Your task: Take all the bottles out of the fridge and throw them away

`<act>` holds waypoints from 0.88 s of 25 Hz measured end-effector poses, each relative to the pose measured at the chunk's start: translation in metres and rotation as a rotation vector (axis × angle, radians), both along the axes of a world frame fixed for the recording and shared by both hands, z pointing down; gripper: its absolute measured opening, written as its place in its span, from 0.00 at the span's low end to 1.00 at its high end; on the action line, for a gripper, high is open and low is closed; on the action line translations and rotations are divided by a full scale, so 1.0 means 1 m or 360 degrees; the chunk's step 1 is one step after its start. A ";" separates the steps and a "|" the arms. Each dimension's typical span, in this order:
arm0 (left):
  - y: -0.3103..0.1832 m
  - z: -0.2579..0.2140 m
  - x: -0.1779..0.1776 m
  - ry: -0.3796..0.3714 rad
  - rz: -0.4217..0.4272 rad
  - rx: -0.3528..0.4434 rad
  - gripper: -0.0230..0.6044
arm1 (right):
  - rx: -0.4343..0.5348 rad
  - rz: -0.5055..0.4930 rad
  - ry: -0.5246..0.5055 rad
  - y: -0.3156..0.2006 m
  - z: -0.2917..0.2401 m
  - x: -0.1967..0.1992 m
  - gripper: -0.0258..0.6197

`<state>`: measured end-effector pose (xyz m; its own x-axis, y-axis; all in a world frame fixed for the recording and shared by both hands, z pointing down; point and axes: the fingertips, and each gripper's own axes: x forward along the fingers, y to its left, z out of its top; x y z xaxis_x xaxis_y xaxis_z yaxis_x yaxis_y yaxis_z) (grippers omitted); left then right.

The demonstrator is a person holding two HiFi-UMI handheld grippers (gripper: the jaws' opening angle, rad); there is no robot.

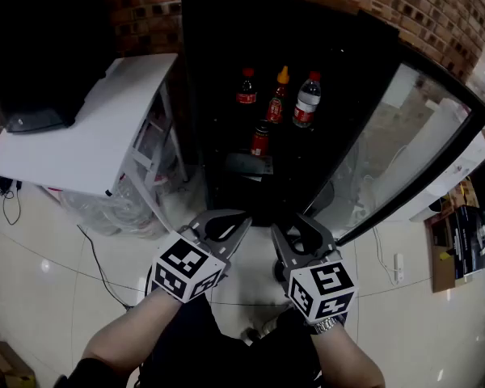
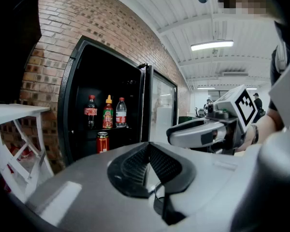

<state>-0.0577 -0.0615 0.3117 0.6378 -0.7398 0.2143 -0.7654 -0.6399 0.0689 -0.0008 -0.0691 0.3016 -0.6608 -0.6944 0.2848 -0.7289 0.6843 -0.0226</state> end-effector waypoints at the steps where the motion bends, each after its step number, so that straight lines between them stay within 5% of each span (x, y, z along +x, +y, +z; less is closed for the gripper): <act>1: -0.007 0.002 -0.002 0.0002 -0.0004 -0.0007 0.04 | 0.0000 0.0002 -0.0002 -0.008 0.000 -0.002 0.27; 22: -0.081 -0.006 -0.066 0.0014 -0.0173 0.0036 0.04 | 0.0093 0.0002 -0.0041 -0.145 -0.033 -0.076 0.43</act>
<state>-0.1238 -0.1424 0.3059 0.5553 -0.8093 0.1916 -0.8298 -0.5545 0.0627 -0.0771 -0.2137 0.2684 -0.6664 -0.7103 0.2267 -0.7295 0.6839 -0.0016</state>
